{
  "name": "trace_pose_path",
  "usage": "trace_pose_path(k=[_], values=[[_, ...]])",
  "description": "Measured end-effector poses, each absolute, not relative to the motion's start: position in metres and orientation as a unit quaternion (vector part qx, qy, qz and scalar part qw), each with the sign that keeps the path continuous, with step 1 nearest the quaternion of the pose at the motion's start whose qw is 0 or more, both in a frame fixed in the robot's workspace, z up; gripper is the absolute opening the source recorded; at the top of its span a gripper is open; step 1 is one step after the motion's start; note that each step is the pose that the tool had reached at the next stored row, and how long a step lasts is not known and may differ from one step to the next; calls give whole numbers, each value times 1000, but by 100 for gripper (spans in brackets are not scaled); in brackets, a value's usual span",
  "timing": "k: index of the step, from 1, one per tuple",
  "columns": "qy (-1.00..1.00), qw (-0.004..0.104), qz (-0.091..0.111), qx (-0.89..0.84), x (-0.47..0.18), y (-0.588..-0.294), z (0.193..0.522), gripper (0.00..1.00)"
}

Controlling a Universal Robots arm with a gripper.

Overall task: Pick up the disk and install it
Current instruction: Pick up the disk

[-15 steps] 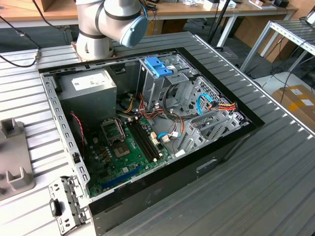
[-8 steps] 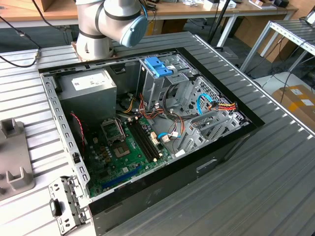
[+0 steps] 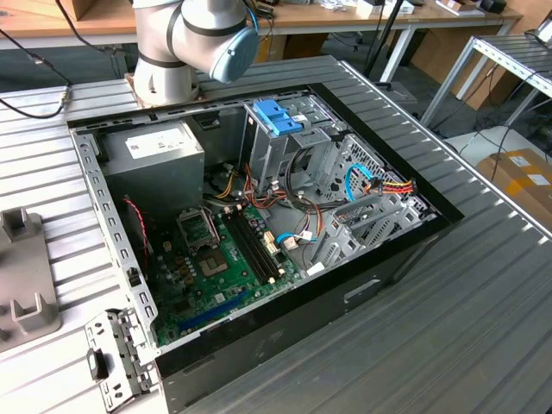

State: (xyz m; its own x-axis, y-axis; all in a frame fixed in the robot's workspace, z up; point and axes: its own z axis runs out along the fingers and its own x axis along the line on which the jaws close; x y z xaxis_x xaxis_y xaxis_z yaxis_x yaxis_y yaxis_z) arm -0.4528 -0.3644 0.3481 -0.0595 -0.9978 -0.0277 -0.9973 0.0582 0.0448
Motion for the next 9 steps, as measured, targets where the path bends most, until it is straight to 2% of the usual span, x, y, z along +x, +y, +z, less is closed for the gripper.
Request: trace_pose_path(k=[9], values=[[-727, 5, -26, 686, -455, -364, 346, 54]])
